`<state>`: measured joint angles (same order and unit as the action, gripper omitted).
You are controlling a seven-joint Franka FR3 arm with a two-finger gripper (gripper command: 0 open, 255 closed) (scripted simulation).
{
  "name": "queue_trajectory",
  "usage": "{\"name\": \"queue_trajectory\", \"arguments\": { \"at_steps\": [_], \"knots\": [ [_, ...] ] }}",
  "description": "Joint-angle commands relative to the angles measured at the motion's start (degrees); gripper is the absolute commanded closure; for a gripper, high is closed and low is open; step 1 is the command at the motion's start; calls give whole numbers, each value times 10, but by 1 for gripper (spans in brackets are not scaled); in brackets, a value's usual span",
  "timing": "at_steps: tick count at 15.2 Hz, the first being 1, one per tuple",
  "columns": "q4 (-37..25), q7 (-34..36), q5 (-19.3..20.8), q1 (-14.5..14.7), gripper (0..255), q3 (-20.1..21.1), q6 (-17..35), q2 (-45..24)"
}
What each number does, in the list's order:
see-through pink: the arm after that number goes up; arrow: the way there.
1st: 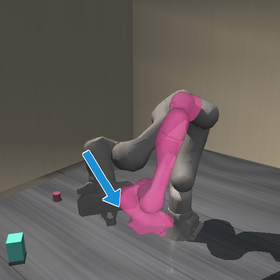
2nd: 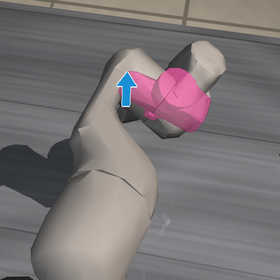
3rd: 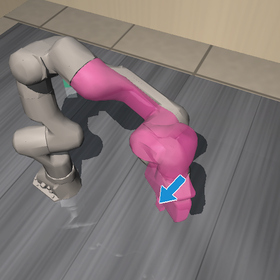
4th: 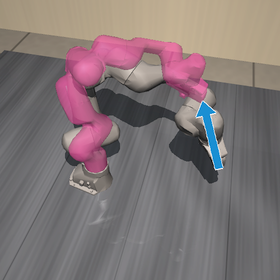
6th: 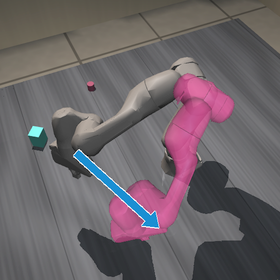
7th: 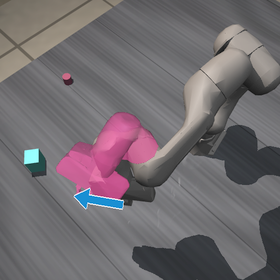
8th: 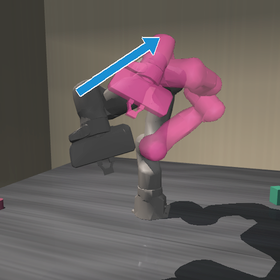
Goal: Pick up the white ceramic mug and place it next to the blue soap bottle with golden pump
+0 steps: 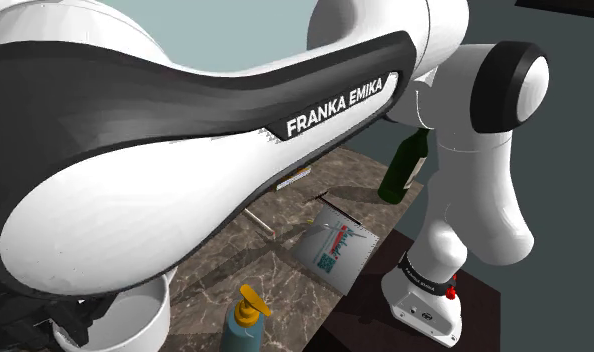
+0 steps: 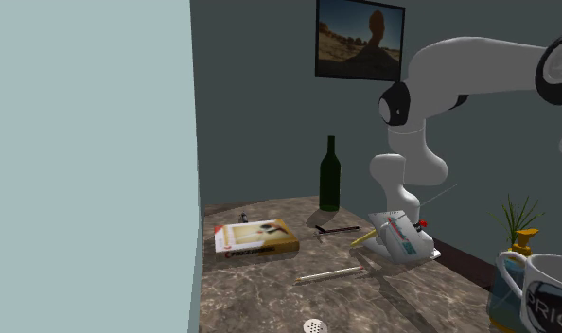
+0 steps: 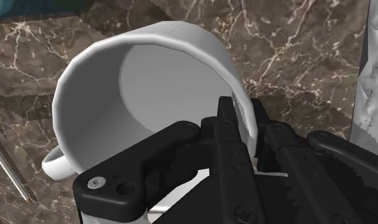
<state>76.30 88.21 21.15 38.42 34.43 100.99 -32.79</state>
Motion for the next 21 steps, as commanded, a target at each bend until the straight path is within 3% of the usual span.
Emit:
{"name": "queue_trajectory", "arguments": {
  "at_steps": [1, 16, 21],
  "knots": [
    [15, 1, 1, -4, 255, -1, 15, 0],
    [85, 21, 24, -7, 255, -14, 110, -32],
    [85, 21, 24, -7, 255, -14, 110, -32]
  ]
}}
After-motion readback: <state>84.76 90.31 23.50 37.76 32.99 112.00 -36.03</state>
